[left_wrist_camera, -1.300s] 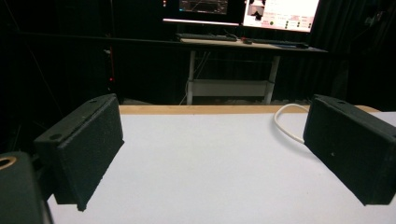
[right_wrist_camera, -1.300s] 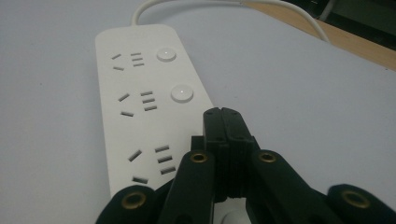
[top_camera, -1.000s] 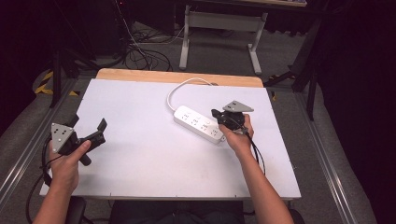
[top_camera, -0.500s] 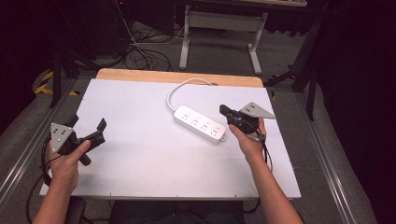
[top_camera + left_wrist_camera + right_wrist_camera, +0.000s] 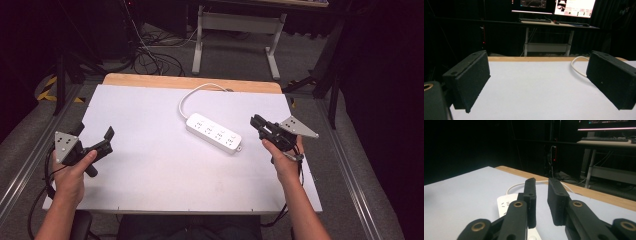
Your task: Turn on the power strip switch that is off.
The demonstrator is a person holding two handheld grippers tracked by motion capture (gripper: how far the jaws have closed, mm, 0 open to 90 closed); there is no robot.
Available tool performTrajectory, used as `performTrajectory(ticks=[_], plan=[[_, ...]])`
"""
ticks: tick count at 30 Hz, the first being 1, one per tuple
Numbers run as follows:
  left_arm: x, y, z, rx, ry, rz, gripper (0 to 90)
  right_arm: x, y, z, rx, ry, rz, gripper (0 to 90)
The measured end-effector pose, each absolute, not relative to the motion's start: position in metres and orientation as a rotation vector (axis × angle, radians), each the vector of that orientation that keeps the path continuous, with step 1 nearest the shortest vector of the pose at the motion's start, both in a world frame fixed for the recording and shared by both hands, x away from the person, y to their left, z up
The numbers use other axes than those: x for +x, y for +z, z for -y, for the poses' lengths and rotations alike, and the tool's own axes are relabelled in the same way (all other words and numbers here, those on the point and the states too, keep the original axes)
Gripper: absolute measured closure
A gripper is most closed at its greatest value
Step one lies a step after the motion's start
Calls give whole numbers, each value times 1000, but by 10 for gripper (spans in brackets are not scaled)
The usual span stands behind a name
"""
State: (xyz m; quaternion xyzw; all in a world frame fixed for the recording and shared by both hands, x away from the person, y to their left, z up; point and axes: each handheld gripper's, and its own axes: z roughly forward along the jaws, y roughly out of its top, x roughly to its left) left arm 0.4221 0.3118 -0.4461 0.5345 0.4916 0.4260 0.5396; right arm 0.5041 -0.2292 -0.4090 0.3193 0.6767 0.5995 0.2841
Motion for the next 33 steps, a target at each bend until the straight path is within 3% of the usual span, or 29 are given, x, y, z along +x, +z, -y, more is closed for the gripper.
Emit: performTrajectory(ticks=[11, 23, 25, 28, 31, 33], plan=[[422, -446, -312, 1270, 1012, -1167, 56, 494, -405, 242, 859, 1637, -1747, 677], [423, -446, -312, 1274, 1009, -1166, 56, 487, -403, 257, 843, 1706, -1640, 488], [423, -446, -312, 1273, 1008, -1168, 56, 487, -403, 257, 834, 1716, -1626, 410], [423, -446, -312, 1272, 1009, -1168, 56, 489, -405, 257, 880, 1705, -1608, 183], [423, -446, -312, 1271, 1009, -1168, 55, 488, -409, 260, 894, 1719, -1605, 19], [423, -446, -312, 1270, 1008, -1167, 54, 488, -411, 263, 872, 1740, -1594, 8]])
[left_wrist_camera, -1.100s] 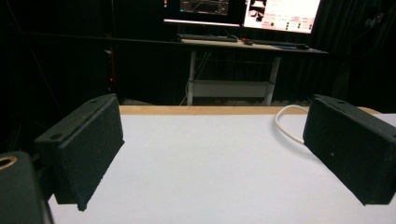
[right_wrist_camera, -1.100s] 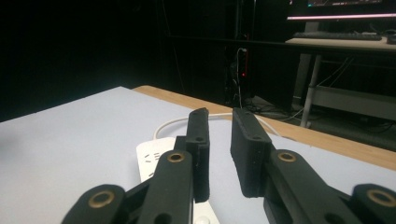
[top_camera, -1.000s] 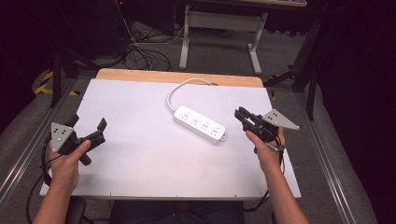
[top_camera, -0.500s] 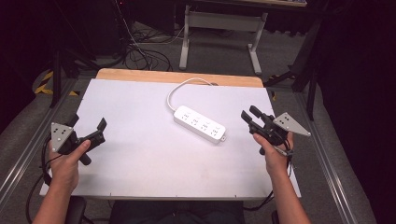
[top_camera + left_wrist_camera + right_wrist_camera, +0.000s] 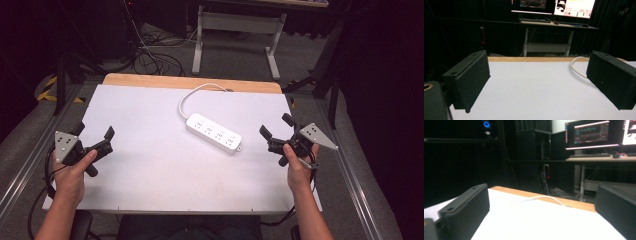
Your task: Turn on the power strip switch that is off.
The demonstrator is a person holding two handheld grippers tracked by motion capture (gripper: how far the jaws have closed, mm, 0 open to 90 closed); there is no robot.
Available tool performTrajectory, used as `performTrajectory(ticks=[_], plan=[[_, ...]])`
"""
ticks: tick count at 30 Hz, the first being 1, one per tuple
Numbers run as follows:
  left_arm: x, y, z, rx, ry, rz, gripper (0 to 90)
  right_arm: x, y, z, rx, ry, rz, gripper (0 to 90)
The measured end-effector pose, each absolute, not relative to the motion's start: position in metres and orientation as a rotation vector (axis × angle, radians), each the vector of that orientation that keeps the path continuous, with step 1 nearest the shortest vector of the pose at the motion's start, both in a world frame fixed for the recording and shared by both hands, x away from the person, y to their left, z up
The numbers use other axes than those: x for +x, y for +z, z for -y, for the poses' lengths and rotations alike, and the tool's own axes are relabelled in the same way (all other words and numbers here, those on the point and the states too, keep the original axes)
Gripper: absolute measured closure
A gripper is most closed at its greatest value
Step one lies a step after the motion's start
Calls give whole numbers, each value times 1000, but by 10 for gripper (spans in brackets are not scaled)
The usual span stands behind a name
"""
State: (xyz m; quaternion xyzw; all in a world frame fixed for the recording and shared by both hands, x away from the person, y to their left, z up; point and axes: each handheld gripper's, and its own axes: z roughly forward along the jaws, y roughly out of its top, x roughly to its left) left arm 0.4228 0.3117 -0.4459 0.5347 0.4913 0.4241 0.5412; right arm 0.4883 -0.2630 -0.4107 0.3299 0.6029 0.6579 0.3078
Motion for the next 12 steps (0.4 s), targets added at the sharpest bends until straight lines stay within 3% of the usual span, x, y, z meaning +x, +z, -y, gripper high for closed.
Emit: performTrajectory(ticks=[12], plan=[[423, -446, -312, 1272, 1008, -1168, 50, 490, -413, 264, 884, 1727, -1600, 7]])
